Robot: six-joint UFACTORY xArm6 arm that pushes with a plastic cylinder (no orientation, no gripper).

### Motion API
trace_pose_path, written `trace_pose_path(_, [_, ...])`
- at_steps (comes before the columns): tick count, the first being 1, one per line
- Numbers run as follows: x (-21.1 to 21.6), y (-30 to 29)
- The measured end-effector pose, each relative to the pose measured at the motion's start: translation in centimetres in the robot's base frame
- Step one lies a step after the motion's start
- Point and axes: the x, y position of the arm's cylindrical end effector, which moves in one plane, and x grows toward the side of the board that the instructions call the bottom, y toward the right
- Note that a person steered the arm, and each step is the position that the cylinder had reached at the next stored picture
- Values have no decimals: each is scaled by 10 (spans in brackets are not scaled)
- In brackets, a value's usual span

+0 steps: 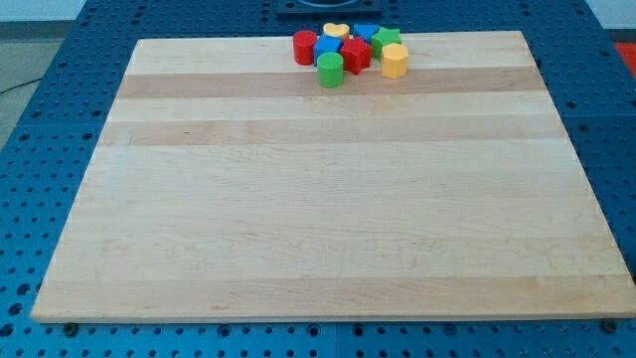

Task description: Move your arm to the bottom left corner

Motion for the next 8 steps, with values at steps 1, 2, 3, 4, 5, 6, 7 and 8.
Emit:
trace_pose_path(1, [35, -17])
trace_pose_path(2, [38, -59])
trace_pose_path(3, [38, -59])
trace_pose_path(4, [38, -127])
trace_pose_path(5, [38, -175])
trace_pose_path(6, [38, -230])
trace_pose_path(7, [38, -307])
trace_pose_path(8, [39, -441])
